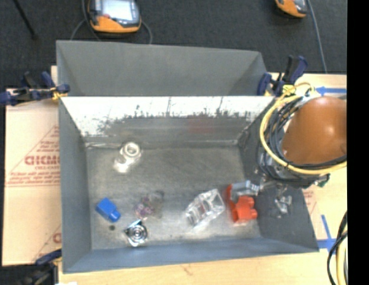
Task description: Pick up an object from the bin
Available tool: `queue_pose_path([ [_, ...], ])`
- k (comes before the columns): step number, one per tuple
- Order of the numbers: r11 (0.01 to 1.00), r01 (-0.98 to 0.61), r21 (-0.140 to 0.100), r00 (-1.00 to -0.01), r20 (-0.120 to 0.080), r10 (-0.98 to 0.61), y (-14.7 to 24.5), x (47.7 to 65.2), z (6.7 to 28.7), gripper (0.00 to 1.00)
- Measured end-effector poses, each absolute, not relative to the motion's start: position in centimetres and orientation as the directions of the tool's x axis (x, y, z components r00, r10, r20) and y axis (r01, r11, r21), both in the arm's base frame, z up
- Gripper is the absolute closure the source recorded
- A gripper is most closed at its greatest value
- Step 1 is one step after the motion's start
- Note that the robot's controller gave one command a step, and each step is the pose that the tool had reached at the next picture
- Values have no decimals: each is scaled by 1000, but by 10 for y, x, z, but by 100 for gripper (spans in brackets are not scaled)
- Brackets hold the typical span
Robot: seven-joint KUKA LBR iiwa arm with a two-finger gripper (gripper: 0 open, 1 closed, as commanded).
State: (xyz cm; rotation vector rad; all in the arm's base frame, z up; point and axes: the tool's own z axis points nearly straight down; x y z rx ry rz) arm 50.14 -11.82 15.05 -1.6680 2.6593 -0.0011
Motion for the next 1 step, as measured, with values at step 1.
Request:
queue_pose_path([
  [1, 371, -929, -3, -371, -2, -929, -127, 533, 105, 0],
])
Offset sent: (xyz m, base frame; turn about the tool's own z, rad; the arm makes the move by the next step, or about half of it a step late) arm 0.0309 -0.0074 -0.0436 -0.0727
